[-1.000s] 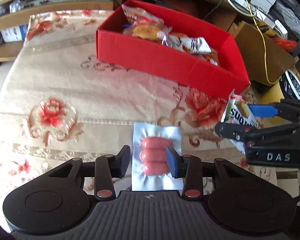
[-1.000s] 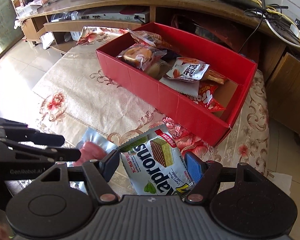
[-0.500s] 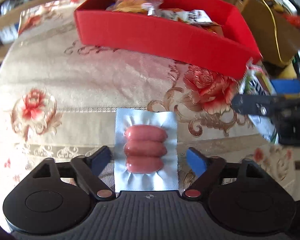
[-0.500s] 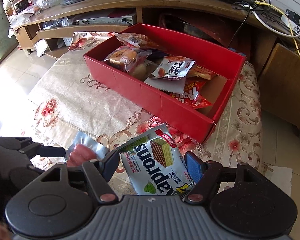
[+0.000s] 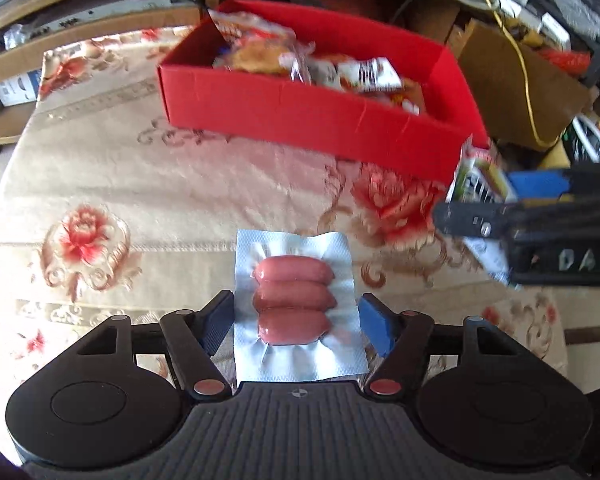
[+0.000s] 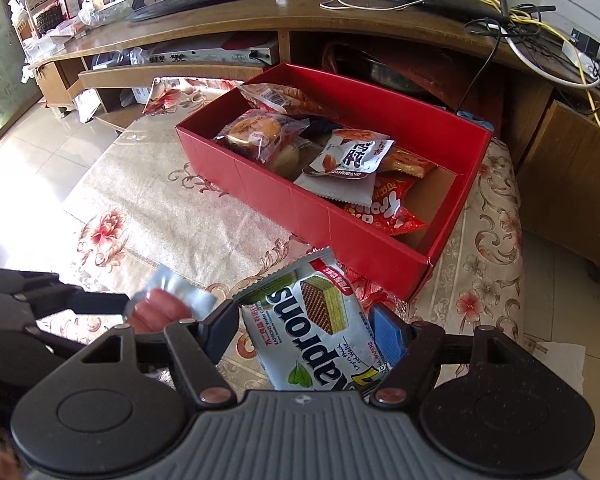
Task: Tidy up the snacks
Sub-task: 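Lift the Caprons pack with the right tool while the left tool lifts the sausage tray, then carry both snacks over the red box and lower them inside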
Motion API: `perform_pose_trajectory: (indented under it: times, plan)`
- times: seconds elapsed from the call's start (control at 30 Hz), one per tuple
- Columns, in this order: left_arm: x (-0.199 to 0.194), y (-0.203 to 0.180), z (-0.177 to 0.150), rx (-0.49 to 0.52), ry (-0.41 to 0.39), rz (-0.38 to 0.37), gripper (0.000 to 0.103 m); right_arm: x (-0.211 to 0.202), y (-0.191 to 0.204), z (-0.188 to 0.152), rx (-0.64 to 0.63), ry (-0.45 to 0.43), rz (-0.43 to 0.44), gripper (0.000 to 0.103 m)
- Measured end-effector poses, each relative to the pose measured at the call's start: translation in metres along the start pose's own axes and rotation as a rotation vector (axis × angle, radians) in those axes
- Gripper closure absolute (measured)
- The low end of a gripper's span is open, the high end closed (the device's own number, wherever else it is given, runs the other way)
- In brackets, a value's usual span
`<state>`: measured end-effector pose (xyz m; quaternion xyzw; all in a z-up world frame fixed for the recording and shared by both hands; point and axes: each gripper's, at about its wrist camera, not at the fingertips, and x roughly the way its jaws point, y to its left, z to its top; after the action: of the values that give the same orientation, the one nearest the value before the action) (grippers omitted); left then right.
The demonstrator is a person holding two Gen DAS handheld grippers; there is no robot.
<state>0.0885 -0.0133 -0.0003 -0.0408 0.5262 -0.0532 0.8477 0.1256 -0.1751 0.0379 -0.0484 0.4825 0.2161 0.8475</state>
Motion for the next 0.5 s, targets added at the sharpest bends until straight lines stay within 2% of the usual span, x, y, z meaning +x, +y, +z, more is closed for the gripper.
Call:
perform_pose_trajectory:
  times: [0.23,0.5]
  plan:
    - [-0.02,0.008,0.016,-0.034,-0.064,-0.041,0.029,-0.007,-0.004,0.008,0.026,-0.033,0.009,0.033]
    - [-0.03,0.005,0.054,-0.027,-0.146,-0.066,0.029,-0.017,-0.018,0.034,0.09,-0.093,0.008,0.033]
